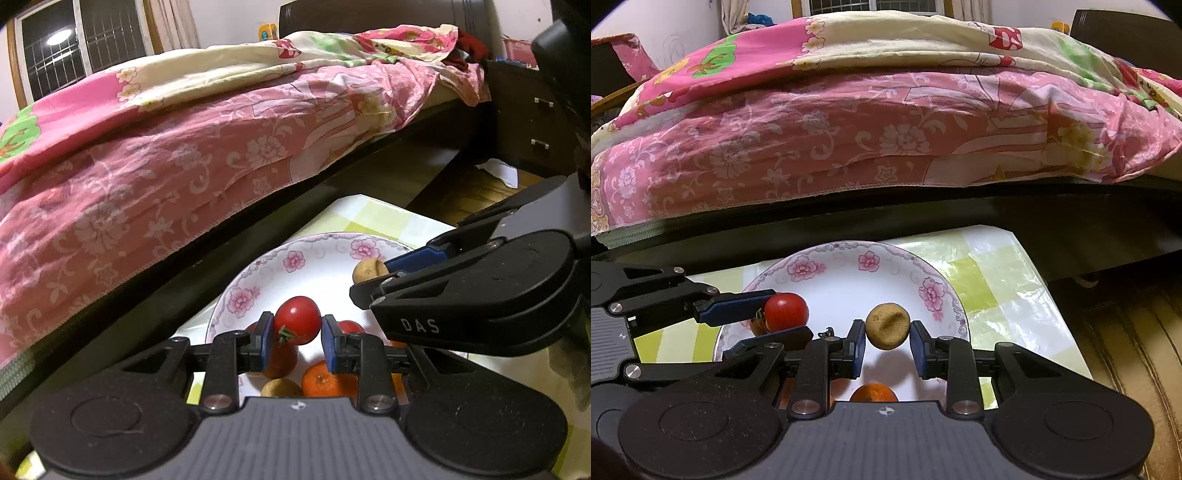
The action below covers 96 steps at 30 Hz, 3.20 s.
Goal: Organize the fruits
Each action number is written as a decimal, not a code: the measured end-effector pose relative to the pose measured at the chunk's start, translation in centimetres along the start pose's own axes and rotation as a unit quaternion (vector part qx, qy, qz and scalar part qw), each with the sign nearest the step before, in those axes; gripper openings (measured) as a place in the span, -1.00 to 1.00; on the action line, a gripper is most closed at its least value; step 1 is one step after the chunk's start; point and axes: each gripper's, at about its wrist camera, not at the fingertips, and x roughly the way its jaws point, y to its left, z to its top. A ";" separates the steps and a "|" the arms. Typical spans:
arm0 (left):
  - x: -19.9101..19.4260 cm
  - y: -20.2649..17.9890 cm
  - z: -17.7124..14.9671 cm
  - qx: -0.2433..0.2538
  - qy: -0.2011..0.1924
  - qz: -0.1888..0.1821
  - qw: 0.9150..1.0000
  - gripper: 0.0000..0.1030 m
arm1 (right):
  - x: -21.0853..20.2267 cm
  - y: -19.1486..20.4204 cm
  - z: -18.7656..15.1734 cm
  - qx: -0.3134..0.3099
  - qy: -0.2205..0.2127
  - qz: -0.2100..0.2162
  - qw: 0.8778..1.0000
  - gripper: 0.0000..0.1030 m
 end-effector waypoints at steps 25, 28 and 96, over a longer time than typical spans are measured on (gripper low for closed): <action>-3.2 1.4 0.9 -0.049 -0.011 0.009 0.999 -0.18 | -2.8 -1.2 1.2 0.048 -0.039 -0.005 0.998 -0.41; -4.2 1.4 0.9 -0.059 -0.011 0.008 0.998 -0.15 | -3.9 -1.0 1.3 0.050 -0.043 -0.007 0.998 -0.41; -17.0 -3.2 -8.9 -0.154 0.043 0.069 0.985 1.00 | -17.0 6.0 -11.6 0.100 0.020 -0.023 0.994 -0.28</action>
